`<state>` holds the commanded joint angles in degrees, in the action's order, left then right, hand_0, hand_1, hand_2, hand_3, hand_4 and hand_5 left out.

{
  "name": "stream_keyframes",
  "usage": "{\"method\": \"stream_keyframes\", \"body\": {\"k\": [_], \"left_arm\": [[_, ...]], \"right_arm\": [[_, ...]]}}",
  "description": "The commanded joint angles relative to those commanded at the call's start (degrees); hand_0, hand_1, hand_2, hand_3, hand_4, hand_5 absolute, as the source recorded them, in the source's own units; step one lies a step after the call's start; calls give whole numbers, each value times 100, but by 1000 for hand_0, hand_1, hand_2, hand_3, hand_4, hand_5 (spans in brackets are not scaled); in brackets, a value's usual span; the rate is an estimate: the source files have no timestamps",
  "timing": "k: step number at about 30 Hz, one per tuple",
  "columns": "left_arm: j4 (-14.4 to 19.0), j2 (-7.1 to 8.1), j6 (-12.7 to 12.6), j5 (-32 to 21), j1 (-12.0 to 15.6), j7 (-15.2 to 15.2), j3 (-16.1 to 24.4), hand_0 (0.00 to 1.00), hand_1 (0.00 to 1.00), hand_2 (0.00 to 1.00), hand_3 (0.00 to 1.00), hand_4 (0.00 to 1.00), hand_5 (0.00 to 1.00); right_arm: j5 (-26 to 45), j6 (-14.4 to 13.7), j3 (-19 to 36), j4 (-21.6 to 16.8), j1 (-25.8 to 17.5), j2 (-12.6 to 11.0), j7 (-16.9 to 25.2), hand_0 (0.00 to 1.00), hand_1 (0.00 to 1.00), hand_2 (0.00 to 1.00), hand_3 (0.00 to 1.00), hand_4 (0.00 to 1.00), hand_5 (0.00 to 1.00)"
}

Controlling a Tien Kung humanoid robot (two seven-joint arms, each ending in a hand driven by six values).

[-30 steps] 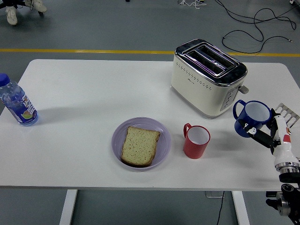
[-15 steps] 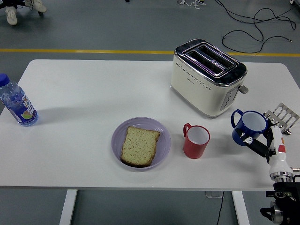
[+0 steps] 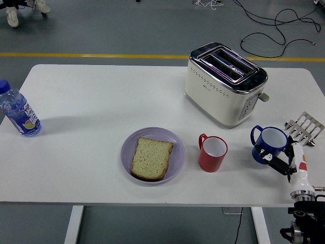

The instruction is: Pick up the cup,pour liquid into bread,place the cup on the desk

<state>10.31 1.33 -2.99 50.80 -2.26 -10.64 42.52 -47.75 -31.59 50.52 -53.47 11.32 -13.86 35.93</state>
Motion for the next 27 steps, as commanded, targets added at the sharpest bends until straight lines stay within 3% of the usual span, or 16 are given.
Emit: {"method": "stream_keyframes", "body": {"k": [27], "left_arm": [[0, -23, 1, -100, -13, 8, -122, 658, 704, 723, 617, 366, 927]], "right_arm": [[-78, 56, -73, 409, 16, 113, -9, 354, 311, 482, 498, 605, 37]]}}
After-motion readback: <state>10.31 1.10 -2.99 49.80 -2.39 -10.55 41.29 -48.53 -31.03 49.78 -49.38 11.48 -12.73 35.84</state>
